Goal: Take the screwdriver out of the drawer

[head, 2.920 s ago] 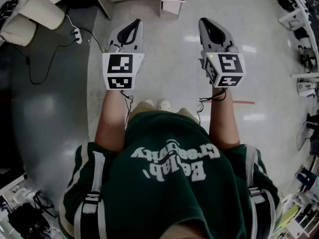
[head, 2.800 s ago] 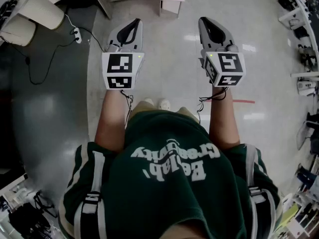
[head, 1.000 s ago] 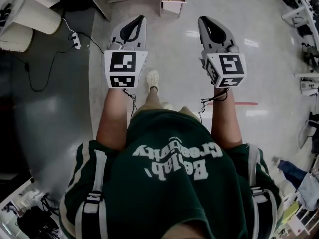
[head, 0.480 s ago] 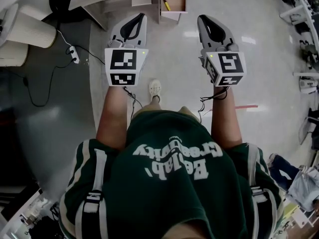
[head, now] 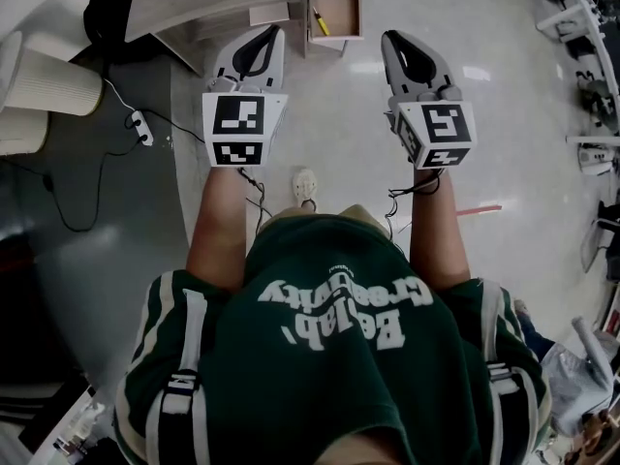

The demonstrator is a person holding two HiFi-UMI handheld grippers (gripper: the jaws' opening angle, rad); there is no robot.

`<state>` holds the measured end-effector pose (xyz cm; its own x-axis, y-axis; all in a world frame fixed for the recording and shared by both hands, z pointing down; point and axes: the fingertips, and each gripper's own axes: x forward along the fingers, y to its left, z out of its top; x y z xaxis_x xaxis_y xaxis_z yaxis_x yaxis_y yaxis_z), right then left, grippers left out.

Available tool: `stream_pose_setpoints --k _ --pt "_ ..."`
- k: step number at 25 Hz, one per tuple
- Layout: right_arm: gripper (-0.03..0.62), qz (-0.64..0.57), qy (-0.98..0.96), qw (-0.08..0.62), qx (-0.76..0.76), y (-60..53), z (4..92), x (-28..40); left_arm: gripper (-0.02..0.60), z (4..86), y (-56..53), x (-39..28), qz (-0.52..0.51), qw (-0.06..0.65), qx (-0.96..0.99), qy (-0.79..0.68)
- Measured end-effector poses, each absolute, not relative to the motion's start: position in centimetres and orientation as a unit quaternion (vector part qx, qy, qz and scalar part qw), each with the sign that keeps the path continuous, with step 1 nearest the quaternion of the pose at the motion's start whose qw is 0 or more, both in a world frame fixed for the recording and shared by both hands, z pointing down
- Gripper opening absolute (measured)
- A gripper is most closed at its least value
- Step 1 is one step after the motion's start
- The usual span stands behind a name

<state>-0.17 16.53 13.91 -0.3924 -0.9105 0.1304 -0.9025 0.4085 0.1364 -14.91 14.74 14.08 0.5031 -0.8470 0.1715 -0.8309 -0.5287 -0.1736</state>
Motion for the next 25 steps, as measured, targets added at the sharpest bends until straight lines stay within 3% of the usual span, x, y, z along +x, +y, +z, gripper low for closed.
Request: stream_pose_setpoints --k 25 --pt "0.038 0.000 -0.823 0.109 0.558 7.0 17.2 -0.4 0.018 16.7 4.1 -15.6 -0.123 0.019 -0.875 0.468"
